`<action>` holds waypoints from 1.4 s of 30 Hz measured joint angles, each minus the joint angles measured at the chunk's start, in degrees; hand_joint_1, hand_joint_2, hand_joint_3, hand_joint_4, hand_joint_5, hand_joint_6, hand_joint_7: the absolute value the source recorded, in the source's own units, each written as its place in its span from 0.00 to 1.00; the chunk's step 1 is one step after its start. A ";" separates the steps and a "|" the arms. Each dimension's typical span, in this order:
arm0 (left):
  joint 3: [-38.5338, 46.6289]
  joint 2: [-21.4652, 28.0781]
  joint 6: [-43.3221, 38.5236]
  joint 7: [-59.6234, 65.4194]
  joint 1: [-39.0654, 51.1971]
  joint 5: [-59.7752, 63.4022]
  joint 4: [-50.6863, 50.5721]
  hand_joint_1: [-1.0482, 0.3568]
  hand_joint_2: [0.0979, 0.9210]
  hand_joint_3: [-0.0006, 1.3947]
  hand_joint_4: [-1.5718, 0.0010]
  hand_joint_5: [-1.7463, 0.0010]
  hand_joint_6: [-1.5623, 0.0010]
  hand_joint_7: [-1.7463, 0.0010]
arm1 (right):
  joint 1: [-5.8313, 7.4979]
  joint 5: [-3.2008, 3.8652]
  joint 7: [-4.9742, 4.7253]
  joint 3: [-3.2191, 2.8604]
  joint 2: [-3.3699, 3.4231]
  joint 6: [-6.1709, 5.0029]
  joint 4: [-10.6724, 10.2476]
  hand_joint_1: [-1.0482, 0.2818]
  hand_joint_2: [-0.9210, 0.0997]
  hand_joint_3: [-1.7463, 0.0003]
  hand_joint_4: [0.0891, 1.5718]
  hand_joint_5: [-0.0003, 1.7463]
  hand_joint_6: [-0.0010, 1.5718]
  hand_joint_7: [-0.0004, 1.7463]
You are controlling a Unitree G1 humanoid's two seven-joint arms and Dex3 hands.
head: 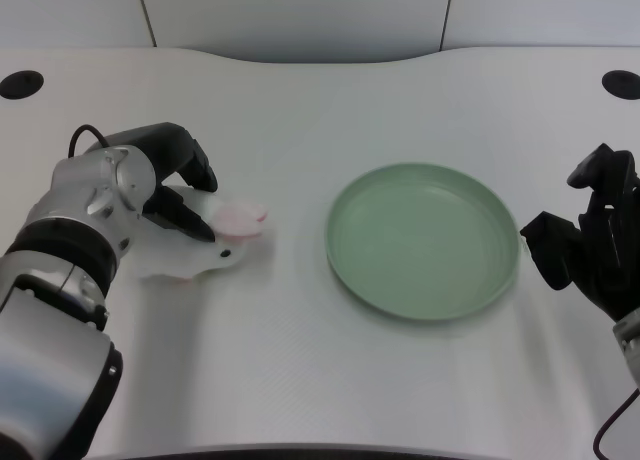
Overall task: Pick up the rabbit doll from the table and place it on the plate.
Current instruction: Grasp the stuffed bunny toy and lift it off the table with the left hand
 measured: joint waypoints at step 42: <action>-9.34 0.87 3.84 -7.10 -3.80 8.02 0.83 0.13 0.78 0.00 0.83 1.00 0.70 1.00 | 0.97 0.67 1.20 -0.30 -0.27 0.09 -1.38 0.40 0.04 0.53 1.00 1.00 1.00 1.00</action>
